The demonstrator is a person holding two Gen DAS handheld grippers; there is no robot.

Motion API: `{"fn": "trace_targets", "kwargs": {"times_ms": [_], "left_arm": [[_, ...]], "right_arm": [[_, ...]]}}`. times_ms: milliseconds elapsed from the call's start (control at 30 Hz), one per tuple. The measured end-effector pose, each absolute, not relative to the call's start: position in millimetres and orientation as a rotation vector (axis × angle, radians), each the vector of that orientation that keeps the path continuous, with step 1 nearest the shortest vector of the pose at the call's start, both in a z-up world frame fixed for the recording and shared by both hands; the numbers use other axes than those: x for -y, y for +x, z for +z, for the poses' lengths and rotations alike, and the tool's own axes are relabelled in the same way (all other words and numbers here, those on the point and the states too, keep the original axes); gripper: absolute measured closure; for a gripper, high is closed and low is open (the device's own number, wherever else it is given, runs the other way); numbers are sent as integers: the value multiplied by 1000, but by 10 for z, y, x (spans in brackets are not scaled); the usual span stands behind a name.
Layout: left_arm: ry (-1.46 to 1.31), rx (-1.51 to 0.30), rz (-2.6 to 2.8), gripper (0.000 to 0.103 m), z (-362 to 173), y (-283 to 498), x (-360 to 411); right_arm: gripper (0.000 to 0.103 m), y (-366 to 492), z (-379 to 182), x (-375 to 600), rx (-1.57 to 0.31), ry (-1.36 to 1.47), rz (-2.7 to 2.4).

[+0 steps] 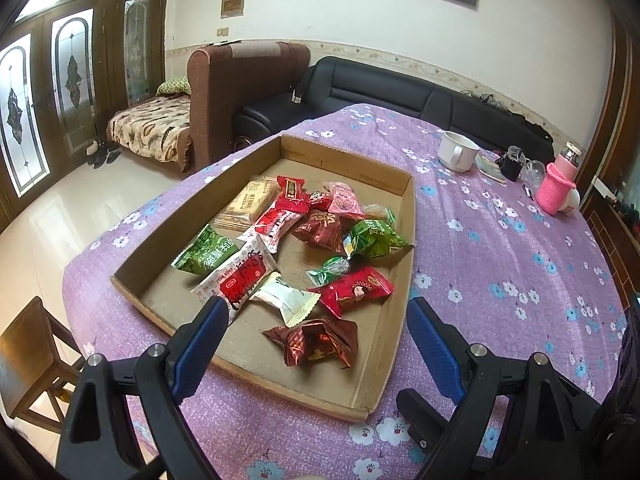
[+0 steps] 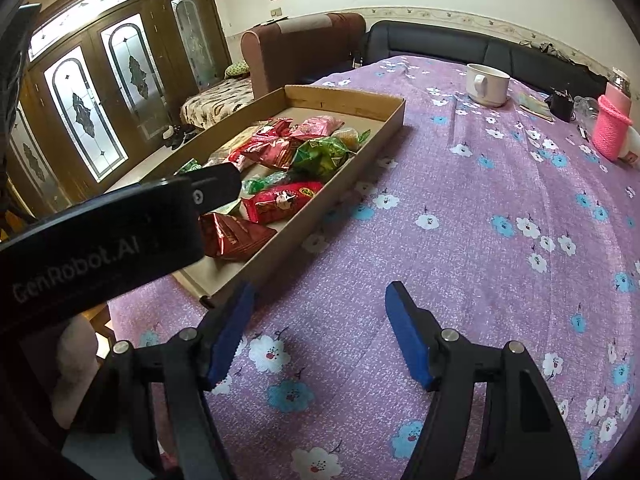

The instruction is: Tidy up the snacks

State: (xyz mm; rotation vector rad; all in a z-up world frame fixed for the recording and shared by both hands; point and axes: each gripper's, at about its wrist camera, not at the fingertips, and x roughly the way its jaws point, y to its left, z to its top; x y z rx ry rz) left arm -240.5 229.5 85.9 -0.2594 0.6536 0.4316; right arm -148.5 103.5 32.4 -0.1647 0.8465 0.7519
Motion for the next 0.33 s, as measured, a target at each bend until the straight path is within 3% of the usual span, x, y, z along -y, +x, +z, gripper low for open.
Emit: {"fn": "trace_targets", "kwargs": {"times_ms": [333], "left_arm": [[-257,-657,420,12,848,-2415,-2275]], "right_arm": [[33,-1480,313,-1038,-853,-159,756]]}}
